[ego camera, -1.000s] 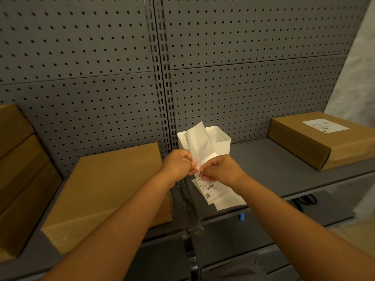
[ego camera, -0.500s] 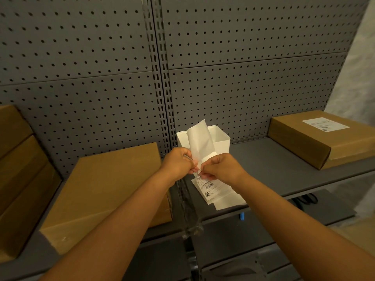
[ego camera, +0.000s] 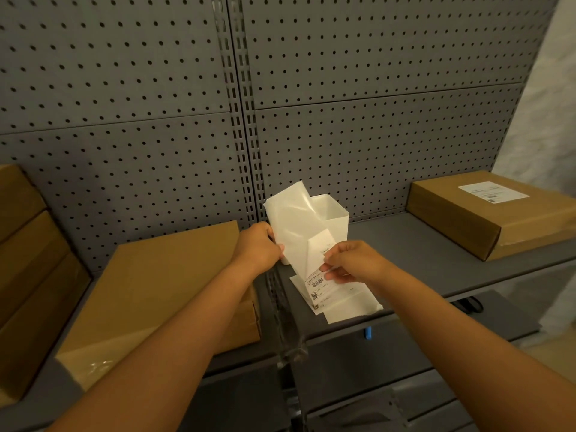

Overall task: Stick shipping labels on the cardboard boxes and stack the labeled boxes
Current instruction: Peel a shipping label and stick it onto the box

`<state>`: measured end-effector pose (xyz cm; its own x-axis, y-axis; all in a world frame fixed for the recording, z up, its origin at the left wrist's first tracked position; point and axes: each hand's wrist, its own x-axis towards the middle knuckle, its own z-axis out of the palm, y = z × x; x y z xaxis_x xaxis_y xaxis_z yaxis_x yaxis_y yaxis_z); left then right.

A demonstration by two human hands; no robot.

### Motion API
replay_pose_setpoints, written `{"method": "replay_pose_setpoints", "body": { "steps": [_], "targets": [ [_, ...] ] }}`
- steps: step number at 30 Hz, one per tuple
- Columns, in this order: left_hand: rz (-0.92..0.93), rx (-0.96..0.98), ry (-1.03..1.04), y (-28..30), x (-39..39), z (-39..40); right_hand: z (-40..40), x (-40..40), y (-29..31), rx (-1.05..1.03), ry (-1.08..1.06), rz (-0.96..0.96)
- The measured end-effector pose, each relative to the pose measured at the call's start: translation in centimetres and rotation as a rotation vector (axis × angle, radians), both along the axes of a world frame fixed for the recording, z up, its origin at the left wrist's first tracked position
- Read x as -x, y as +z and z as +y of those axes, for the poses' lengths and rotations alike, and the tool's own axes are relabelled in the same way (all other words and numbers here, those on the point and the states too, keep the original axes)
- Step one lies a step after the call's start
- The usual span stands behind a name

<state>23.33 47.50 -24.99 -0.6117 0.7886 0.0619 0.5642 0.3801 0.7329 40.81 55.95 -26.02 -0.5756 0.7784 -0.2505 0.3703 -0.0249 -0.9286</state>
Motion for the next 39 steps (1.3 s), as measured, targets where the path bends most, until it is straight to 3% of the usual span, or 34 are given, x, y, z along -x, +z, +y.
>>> {"method": "replay_pose_setpoints", "body": {
  "steps": [26,39],
  "targets": [
    [0.324,0.166,0.003,-1.3,-0.4,1.6,4.1,-10.3,-1.0,-0.012,-0.256,-0.219],
    [0.476,0.228,-0.014,-1.9,-0.3,1.6,3.8,-11.7,0.1,-0.081,-0.421,-0.156]
  ]
}}
